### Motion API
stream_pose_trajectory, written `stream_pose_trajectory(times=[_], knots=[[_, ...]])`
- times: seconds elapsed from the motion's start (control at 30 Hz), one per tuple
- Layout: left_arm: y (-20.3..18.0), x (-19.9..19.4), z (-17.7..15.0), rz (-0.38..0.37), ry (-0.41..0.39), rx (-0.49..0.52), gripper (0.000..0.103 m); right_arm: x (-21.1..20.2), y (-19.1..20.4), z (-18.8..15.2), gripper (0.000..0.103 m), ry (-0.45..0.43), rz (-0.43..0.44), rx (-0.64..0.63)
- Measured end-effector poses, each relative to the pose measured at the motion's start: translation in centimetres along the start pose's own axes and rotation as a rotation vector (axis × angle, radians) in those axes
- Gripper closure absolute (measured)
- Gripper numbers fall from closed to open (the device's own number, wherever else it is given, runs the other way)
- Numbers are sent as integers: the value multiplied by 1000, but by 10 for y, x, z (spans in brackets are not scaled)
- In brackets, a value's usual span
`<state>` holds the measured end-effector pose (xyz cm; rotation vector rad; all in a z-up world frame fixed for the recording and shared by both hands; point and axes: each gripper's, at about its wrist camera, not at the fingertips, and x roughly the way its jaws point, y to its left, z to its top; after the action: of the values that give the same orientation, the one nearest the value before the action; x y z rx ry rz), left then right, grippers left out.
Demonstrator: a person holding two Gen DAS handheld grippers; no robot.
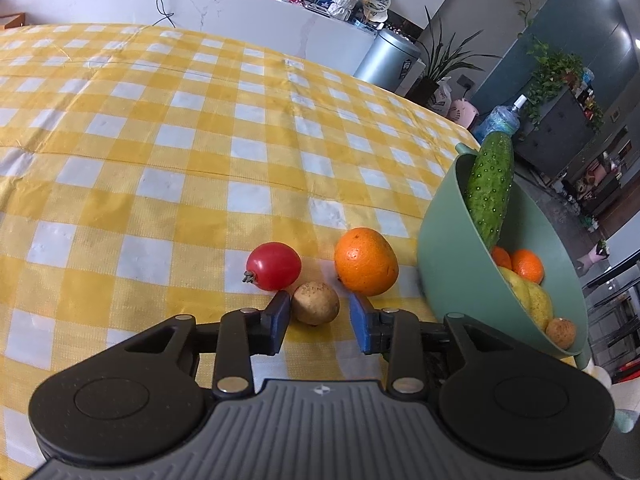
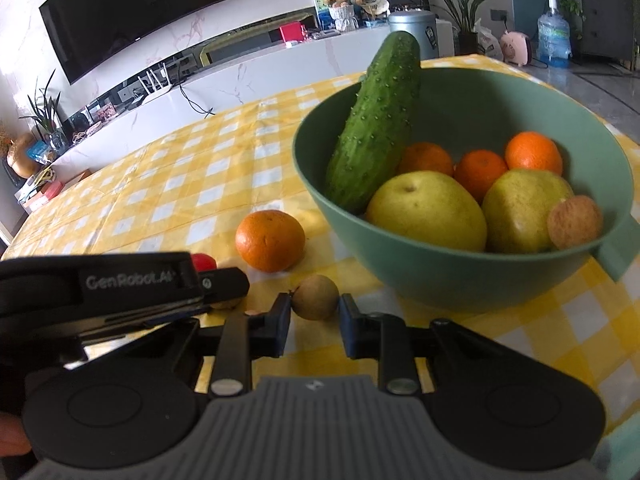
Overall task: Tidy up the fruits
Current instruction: 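Grasp a brown nut with the left tool while the right tool grasps another nut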
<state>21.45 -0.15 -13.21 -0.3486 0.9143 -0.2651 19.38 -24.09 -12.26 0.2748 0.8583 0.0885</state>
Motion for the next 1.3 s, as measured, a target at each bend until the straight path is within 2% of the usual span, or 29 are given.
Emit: stream_pose_trajectory(times=[0.3, 0.37, 0.53, 0.63, 0.9, 1.03, 1.3], knots=[[-16, 3, -4, 71, -15, 96, 62, -6, -1, -4, 81, 4, 6, -16], [-16, 2, -5, 83, -19, 106, 68, -5, 0, -4, 81, 5, 6, -20], [-16, 1, -6, 74, -21, 123, 73, -2, 3, -5, 81, -1, 3, -34], [-14, -2, -7, 80, -28, 117, 73, -2, 8, -7, 76, -9, 7, -51], [-7, -15, -9, 107, -49, 103, 73, 3, 11, -4, 76, -15, -9, -71], [-6, -23, -9, 117, -56, 100, 73, 5, 14, -4, 81, -15, -19, -89], [-7, -41, -11, 129, -75, 96, 73, -3, 13, -5, 81, -30, 4, -84]])
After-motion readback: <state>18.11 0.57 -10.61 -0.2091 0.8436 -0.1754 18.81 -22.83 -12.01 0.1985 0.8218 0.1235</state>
